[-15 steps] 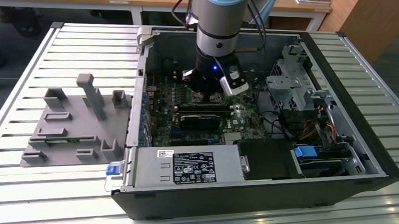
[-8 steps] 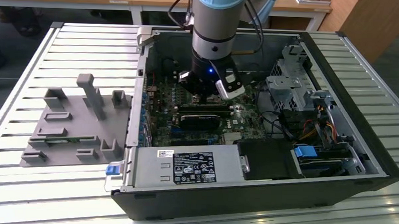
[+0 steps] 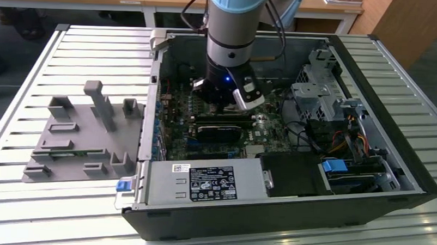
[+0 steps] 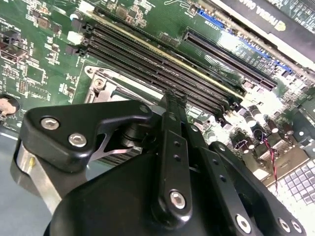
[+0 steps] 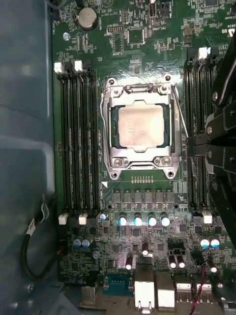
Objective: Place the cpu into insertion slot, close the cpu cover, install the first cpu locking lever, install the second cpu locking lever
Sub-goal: 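Install the second cpu locking lever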
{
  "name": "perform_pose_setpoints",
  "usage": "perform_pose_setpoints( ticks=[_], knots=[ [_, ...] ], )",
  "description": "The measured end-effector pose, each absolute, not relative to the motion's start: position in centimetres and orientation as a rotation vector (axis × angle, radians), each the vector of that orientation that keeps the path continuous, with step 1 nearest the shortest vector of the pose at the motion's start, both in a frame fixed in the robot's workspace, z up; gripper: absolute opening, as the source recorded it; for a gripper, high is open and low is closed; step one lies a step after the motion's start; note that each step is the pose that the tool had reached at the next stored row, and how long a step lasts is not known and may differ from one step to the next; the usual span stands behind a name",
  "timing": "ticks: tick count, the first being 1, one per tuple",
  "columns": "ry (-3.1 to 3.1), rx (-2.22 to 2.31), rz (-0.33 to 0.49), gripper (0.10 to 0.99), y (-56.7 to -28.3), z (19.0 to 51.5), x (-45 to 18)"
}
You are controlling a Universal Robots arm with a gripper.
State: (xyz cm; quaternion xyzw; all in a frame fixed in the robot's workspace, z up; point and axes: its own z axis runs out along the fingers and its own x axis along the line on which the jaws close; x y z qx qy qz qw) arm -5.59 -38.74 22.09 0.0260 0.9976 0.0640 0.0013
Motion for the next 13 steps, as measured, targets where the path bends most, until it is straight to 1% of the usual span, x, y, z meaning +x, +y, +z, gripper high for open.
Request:
perform_pose_setpoints(
  ticks=[13],
  knots=[
    [3.131, 0.082, 0.221, 0.106, -38.74, 21.07, -6.23]
  ],
)
